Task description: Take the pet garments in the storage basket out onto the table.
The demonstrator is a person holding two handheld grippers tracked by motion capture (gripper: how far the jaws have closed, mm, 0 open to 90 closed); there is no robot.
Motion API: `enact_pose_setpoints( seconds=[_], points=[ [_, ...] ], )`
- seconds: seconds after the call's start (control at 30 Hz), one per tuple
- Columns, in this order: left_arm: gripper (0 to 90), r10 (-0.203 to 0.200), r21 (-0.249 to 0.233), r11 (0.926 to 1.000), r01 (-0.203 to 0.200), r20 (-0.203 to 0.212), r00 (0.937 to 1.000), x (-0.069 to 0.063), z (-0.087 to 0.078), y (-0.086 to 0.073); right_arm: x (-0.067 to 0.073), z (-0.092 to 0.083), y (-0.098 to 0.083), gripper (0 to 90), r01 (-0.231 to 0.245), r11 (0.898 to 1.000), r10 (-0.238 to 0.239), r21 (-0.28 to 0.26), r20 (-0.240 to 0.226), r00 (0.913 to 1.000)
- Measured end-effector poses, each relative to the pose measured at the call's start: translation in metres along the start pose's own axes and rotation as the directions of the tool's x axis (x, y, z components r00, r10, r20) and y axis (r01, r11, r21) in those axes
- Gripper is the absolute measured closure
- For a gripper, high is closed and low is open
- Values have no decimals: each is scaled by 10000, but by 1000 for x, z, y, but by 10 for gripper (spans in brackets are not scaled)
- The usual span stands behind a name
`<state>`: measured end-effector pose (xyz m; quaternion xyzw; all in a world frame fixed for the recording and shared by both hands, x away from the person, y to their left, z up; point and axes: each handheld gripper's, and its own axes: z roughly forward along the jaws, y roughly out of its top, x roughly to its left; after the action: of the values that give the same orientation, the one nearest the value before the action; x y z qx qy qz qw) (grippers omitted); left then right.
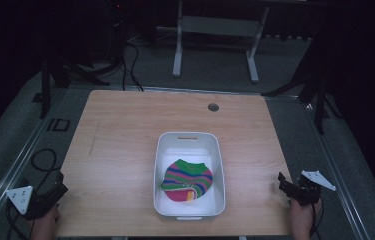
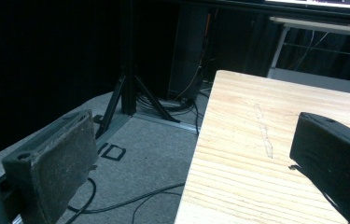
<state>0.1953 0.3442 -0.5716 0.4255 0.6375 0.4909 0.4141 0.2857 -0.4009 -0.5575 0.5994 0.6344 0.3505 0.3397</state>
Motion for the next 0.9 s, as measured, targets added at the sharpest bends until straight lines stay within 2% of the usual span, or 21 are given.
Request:
enact_pose_setpoints(
  seconds=[0.37,0.43,0.5,0.53,0.57,0.6,0.67,0.7,0.77,0.87,0.9],
  points=[
    [12,-20,8,10000,20,7,10000,0,0,0,0,1,1,135,-27,9998,27,213,20,10000],
    [12,-17,6,10000,17,2,10000,0,0,0,-2,2,1,134,-21,9997,23,254,-103,9999],
    [12,0,8,10000,0,9,10000,0,0,0,-5,3,1,135,24,9986,-9,526,-283,9996],
    [12,1,-3,10000,-1,-2,10000,0,0,0,-6,3,1,134,-46,9983,71,582,-425,9991],
    [12,2,11,10000,-2,6,10000,0,0,0,-11,2,1,134,-230,9979,277,600,-781,9966],
    [12,4,17,10000,-4,-2,10000,0,0,0,-11,2,1,134,-230,9979,277,600,-781,9966],
    [12,-2,32,10000,2,10,10000,0,0,0,-16,3,1,134,-372,9968,460,701,-1283,9907],
    [12,-4,27,10000,4,0,10000,0,0,0,-19,5,2,134,-147,9949,319,996,-1733,9843],
    [12,-2,31,10000,2,4,10000,0,0,0,-20,5,2,134,41,9937,175,1122,-1906,9815],
    [12,-18,33,10000,18,-4,10000,0,1,0,-18,6,2,134,912,9868,-546,1338,-2555,9653],
    [12,-13,43,10000,13,-9,10000,0,1,0,-17,6,3,134,1442,9794,-980,1411,-2922,9513]
  ],
)
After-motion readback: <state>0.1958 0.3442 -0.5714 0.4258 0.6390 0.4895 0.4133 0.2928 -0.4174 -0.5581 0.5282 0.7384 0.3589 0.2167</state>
